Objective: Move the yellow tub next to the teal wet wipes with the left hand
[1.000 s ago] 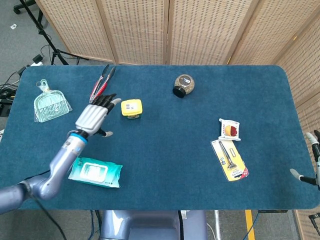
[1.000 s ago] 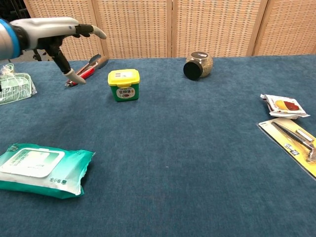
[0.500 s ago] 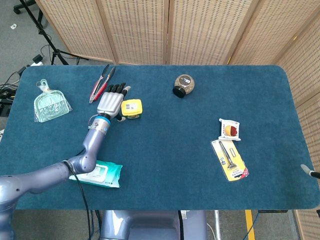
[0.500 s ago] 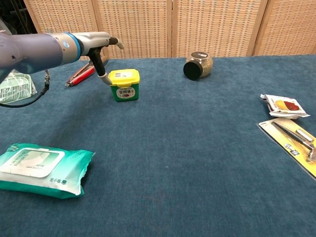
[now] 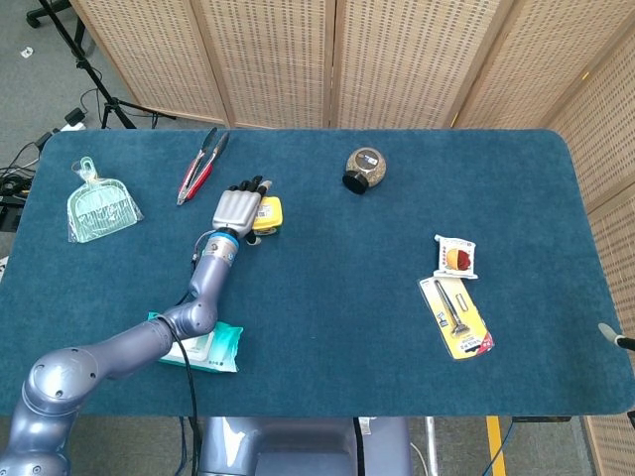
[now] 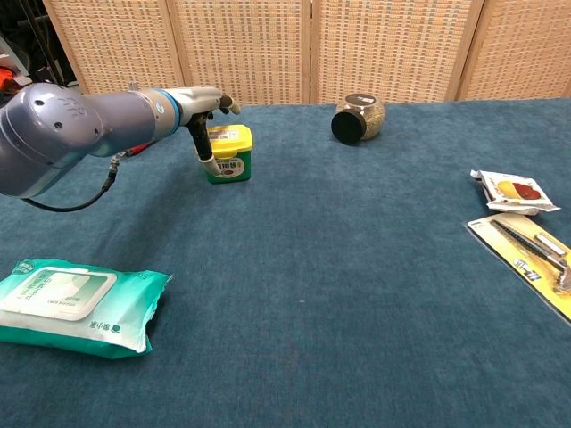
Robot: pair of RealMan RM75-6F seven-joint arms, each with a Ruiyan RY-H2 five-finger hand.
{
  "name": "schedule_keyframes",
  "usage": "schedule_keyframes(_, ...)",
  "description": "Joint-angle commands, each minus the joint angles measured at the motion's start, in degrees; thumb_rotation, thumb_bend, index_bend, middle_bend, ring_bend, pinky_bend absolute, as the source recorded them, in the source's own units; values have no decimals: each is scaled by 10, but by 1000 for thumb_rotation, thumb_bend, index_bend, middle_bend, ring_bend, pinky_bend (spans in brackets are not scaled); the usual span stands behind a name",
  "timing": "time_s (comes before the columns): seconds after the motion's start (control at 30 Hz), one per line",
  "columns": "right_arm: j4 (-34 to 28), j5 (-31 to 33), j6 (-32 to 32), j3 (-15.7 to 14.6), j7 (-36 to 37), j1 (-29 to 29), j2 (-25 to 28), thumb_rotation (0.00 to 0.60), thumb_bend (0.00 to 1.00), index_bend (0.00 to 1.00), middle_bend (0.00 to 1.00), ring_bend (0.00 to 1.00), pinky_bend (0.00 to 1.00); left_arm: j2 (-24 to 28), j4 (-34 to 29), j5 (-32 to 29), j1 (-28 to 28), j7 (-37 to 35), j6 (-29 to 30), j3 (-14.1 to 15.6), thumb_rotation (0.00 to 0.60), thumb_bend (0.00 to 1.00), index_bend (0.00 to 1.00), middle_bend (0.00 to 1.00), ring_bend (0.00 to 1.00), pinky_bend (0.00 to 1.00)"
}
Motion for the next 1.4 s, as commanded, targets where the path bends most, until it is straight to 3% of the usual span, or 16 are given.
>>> schedule_keyframes(0.03,1,0,-2,0,0,1,-1,600,0,0,0,0,0,-19,26,21,0,-19,16,-3,600,61,308,398,415,497)
schedule_keyframes(0.17,4,3,-9,0,1,3,-4,600,0,0,0,0,0,-21,28,33,10,-25,27,-3,600,110,417,475,485,546)
schedule_keyframes(0.37,3,-3,-6,-1,1,2,-5,600,0,0,0,0,0,35,-59,68,41,-48,50,-4,600,122,433,484,492,546)
schedule_keyframes(0.6,-4,-14,1,-5,-4,0,-4,600,0,0,0,0,0,171,-237,153,113,-96,86,19,600,120,434,485,492,546)
schedule_keyframes(0.7,-9,-21,6,-7,-9,-1,-5,600,0,0,0,0,0,247,-315,212,157,-136,94,41,600,116,434,484,492,546)
schedule_keyframes(0.83,-19,-32,15,-12,-18,-3,-5,600,0,0,0,0,0,327,-371,308,216,-210,112,76,600,112,434,484,492,546)
schedule_keyframes(0.93,-27,-42,20,-17,-27,-4,-5,600,0,0,0,0,0,368,-375,387,264,-278,139,112,600,109,434,485,492,546)
schedule_keyframes(1.1,-33,-51,25,-21,-38,-4,-8,600,0,0,0,0,0,392,-346,468,303,-357,159,156,600,97,434,484,492,546)
schedule_keyframes(1.23,-38,-56,25,-24,-50,-2,-11,600,0,0,0,0,0,387,-285,546,340,-449,194,203,600,94,434,484,492,546)
schedule_keyframes(1.4,-44,-62,28,-26,-58,-1,-13,600,0,0,0,0,0,366,-214,589,366,-533,212,238,600,94,434,484,492,546)
